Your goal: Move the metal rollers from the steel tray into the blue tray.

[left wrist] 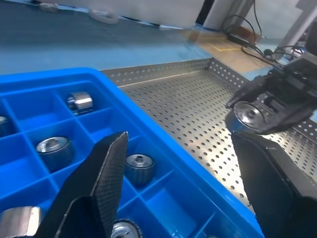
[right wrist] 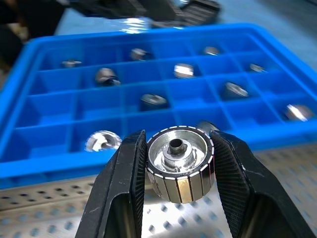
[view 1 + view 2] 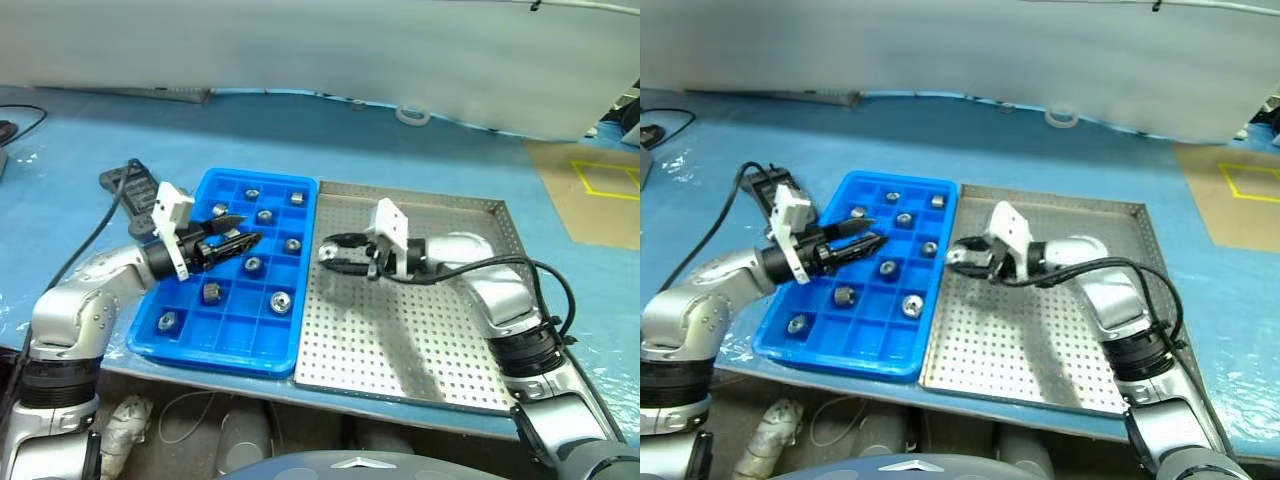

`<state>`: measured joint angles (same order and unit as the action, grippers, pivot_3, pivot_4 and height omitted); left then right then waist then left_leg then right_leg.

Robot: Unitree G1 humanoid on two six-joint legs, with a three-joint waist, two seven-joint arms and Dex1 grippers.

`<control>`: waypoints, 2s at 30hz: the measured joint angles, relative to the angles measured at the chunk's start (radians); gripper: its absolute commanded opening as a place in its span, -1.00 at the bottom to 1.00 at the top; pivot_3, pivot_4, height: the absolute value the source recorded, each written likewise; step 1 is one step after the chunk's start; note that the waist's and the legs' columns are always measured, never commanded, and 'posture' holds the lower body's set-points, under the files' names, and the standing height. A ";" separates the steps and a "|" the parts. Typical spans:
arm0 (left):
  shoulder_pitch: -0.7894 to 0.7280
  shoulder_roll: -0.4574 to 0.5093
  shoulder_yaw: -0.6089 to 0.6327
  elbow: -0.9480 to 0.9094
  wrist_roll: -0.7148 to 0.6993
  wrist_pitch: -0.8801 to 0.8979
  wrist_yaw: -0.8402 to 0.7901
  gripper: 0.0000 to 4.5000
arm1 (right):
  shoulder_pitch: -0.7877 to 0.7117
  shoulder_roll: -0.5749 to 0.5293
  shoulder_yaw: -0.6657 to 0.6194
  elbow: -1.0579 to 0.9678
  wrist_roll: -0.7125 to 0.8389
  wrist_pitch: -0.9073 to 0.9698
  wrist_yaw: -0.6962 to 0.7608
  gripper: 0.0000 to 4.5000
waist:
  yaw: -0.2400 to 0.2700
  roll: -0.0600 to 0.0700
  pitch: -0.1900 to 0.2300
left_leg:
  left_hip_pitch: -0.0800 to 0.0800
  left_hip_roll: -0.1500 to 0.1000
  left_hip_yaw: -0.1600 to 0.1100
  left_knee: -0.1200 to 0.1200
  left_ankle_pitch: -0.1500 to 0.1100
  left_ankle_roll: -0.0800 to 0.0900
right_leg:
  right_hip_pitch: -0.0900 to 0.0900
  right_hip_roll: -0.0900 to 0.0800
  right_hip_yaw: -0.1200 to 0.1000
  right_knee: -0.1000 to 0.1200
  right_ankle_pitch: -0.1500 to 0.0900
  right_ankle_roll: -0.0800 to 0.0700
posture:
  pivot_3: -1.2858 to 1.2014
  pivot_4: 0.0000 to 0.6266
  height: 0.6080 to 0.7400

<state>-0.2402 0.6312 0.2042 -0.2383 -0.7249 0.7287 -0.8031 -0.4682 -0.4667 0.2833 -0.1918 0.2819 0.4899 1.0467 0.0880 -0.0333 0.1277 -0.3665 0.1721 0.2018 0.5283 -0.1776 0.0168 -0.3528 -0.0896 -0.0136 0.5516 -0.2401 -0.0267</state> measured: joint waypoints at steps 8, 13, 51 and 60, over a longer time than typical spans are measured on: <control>0.255 0.013 0.138 -0.188 -0.067 0.056 0.077 0.57 | -0.083 0.094 0.112 0.182 -0.005 -0.129 0.157 -0.28 | 0.048 -0.001 0.001 | -0.001 -0.001 -0.002 0.000 -0.003 0.004 | 0.001 -0.004 -0.007 -0.002 -0.001 -0.001 | 0.35 -0.52 1.00; 0.389 0.010 0.222 -0.288 -0.121 0.078 0.144 0.57 | -0.069 0.137 0.190 0.208 -0.003 -0.144 0.234 -0.28 | 0.103 0.001 0.002 | -0.001 0.000 -0.005 -0.001 -0.002 0.003 | 0.001 -0.003 -0.009 -0.002 -0.001 0.000 | 0.43 -0.52 1.00; 0.055 -0.087 -0.022 0.049 0.076 -0.176 0.072 0.57 | -0.098 0.189 -0.119 0.250 -0.062 -0.194 -0.106 0.44 | 0.166 0.001 0.003 | 0.008 -0.002 -0.006 -0.003 0.005 -0.011 | 0.002 0.000 0.000 0.003 0.000 0.021 | 0.18 -0.52 1.00; -0.237 -0.293 -0.170 0.304 0.229 -0.301 0.105 0.57 | 0.053 0.203 -0.374 0.222 -0.171 -0.171 -0.649 0.44 | 0.039 -0.007 -0.003 | -0.002 -0.003 -0.006 -0.003 0.006 -0.012 | -0.002 0.001 0.000 0.003 0.005 0.027 | 0.05 -0.52 1.00</control>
<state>-0.4768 0.3378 0.0342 0.0655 -0.4961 0.4278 -0.6976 -0.4157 -0.2633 -0.0908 0.0298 0.1105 0.3192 0.3976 0.1266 -0.0403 0.1245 -0.3689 0.1690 0.1959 0.5257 -0.1716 0.0051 -0.3543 -0.0891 -0.0136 0.5548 -0.2355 -0.0001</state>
